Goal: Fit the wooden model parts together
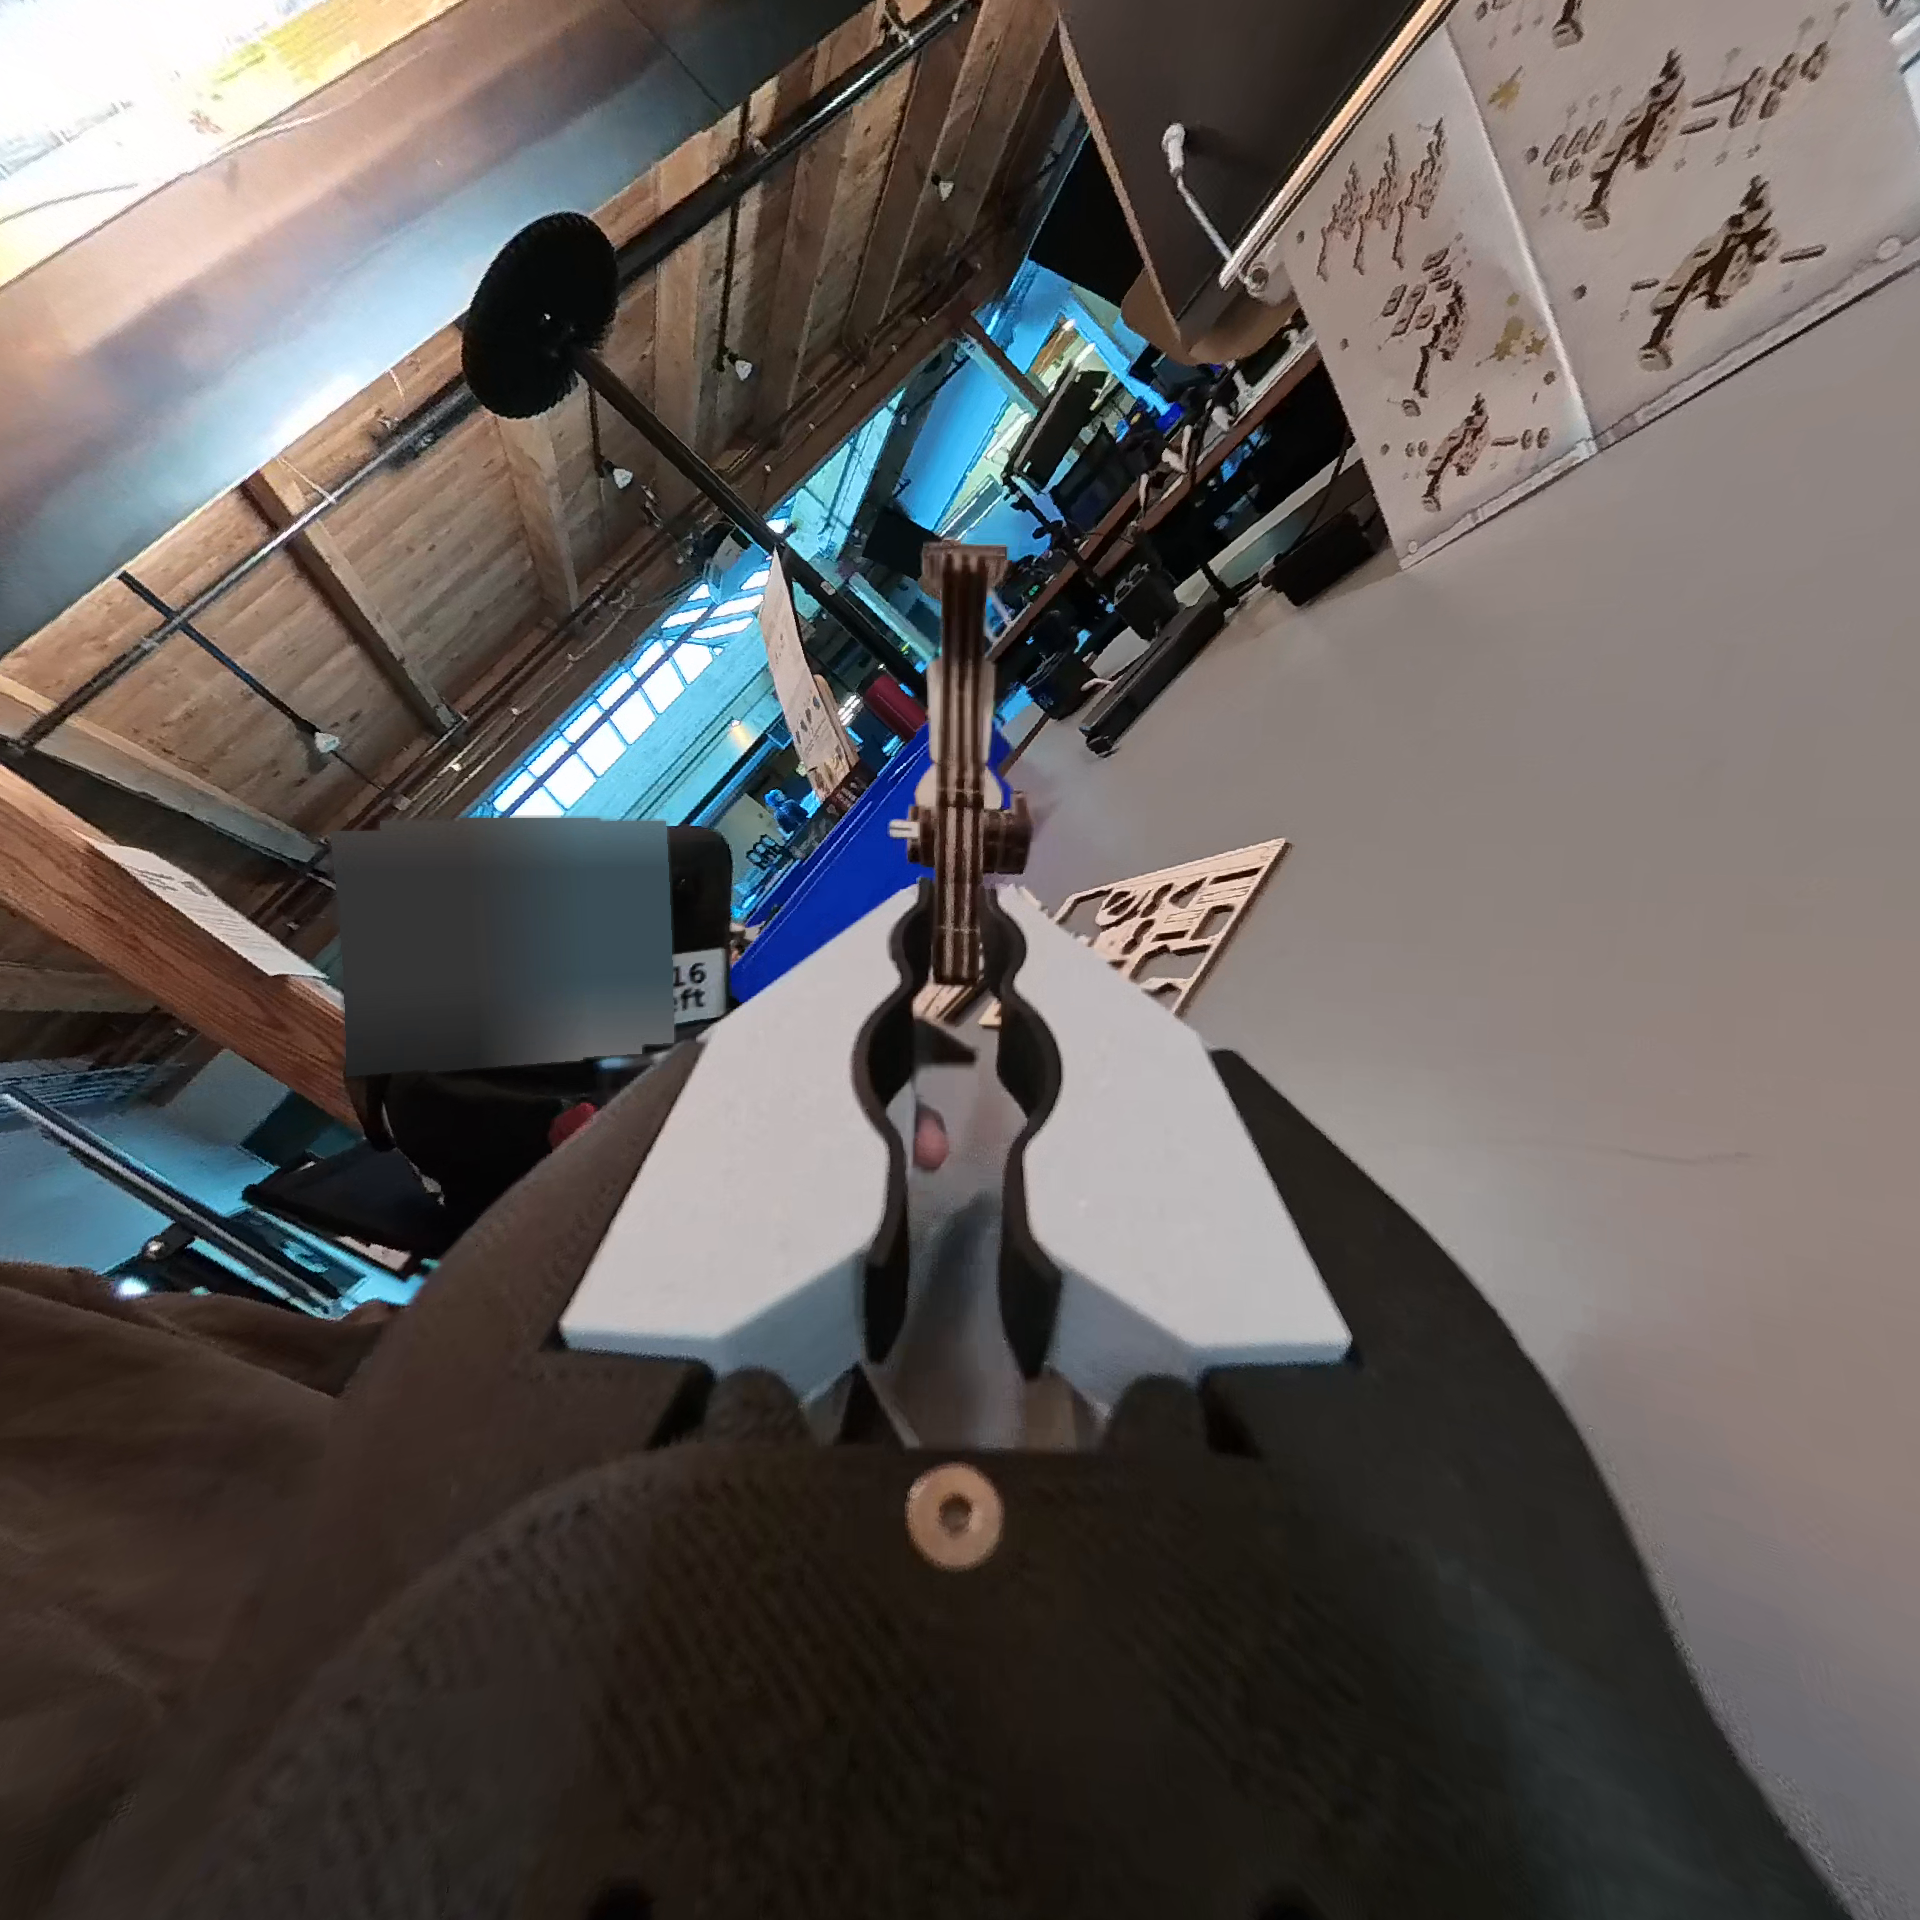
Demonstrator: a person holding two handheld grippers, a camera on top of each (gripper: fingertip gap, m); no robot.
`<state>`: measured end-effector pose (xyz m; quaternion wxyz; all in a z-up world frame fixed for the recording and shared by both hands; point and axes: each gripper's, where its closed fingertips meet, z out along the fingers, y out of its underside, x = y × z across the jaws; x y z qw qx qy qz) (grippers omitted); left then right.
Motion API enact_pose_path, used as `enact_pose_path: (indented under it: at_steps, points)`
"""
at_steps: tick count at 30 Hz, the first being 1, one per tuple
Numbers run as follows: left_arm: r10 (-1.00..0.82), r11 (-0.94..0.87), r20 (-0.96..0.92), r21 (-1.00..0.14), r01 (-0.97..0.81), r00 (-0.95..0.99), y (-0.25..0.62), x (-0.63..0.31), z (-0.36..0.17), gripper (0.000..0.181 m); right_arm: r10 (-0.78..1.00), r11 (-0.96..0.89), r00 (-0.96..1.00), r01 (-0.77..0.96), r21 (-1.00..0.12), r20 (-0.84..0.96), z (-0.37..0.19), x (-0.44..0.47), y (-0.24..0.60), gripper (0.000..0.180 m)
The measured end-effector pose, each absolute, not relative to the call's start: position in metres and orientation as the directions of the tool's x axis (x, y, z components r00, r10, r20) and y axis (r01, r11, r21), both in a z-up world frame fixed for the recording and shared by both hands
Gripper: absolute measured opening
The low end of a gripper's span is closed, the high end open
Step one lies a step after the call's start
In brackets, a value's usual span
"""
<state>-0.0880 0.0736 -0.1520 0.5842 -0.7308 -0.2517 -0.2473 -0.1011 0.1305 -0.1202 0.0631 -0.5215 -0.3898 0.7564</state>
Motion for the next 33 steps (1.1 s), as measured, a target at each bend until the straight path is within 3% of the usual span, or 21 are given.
enact_pose_path:
  at_steps: [10,16,28,33]
  points:
    - [-0.136,-0.057,0.799,-0.597,0.800,0.586,0.066,-0.092,-0.123,0.040,0.336,-0.625,-0.521,0.500,-0.599,-0.785,-0.123,-0.091,0.076,0.007]
    - [-0.142,-0.044,0.811,-0.578,0.815,0.567,0.066,-0.092,-0.122,0.020,0.301,-0.632,-0.518,0.521,-0.574,-0.801,-0.124,-0.089,0.070,0.007]
    - [-0.148,-0.031,0.820,-0.562,0.827,0.552,0.065,-0.093,-0.122,0.019,0.273,-0.659,-0.510,0.519,-0.545,-0.815,-0.122,-0.091,0.074,0.007]
    - [-0.080,0.003,0.815,-0.576,0.818,0.574,0.058,-0.110,-0.126,0.018,0.285,-0.641,-0.482,0.547,-0.539,-0.828,-0.125,-0.092,0.088,0.016]
